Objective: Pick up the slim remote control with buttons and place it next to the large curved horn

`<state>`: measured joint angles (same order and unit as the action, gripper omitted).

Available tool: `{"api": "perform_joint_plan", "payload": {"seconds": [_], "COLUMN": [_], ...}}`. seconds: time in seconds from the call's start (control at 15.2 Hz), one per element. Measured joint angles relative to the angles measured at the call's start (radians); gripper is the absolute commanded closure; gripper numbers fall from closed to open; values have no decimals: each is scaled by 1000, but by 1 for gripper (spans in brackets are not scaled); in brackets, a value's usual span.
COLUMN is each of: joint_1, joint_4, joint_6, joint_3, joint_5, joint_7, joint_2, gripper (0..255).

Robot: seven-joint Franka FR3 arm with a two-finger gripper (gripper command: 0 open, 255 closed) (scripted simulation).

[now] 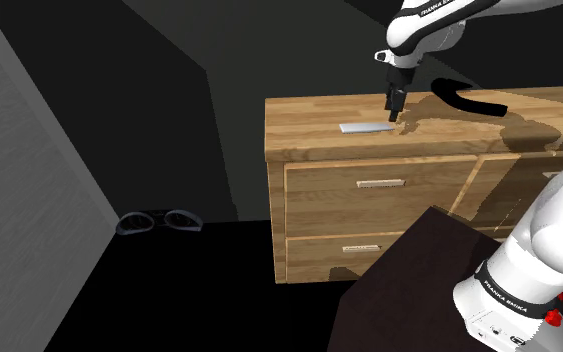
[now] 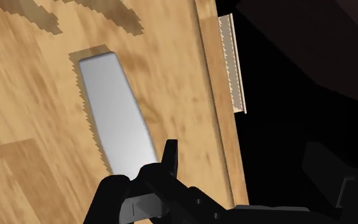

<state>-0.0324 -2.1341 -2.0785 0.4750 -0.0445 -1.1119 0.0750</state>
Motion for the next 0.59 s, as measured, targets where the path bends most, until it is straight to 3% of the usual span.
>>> {"api": "perform_joint_plan", "payload": {"seconds": [0.26,0.59], "joint_1": [19,81], "joint_4": [129,354], "joint_6": [-21,3], "joint_3": [22,-5], "joint_5": [101,224], "joint_7": [-169,-345], "joint_2": [-177,-414], "gripper": [0,0]}}
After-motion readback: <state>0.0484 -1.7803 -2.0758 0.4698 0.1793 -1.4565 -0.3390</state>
